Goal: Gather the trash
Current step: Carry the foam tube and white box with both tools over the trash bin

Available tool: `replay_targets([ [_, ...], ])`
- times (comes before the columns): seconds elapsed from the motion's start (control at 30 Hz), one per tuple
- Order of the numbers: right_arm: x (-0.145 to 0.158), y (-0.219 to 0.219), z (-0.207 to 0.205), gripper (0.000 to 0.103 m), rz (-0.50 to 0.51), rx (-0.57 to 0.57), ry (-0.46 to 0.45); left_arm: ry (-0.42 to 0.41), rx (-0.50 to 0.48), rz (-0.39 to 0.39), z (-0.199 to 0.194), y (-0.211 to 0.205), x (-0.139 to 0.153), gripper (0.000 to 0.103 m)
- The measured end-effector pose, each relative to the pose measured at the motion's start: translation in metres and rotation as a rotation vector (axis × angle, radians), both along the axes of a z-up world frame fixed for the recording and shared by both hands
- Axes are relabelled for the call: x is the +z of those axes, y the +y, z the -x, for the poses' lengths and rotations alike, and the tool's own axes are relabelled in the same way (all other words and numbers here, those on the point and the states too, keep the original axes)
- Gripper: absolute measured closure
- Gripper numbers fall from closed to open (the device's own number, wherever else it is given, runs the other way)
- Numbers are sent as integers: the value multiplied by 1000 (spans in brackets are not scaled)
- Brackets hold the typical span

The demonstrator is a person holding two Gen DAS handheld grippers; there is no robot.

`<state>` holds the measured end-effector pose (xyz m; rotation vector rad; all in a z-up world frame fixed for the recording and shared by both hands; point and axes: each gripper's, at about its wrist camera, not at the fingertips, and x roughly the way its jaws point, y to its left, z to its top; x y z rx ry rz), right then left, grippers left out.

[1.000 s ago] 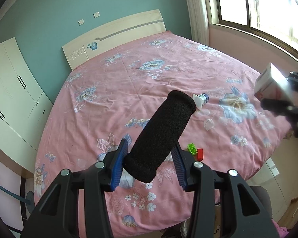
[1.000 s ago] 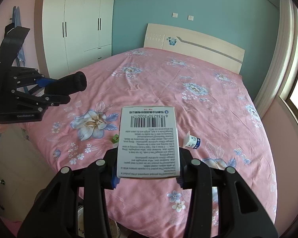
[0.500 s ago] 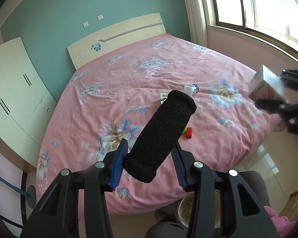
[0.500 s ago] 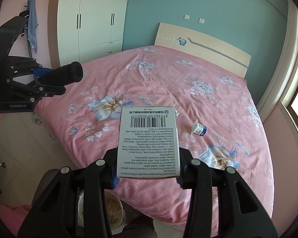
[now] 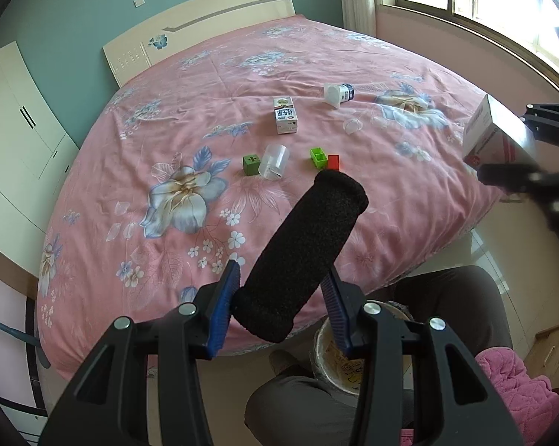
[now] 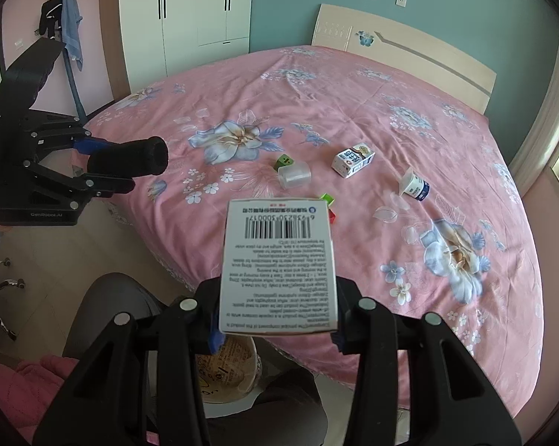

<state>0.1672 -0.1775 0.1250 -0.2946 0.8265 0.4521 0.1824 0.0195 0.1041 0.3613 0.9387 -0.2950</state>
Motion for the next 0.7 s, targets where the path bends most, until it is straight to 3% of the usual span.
replay_targets([
  [0.7, -196, 37, 4, 59, 6, 67, 387, 357, -36, -32, 7, -15, -188, 56],
])
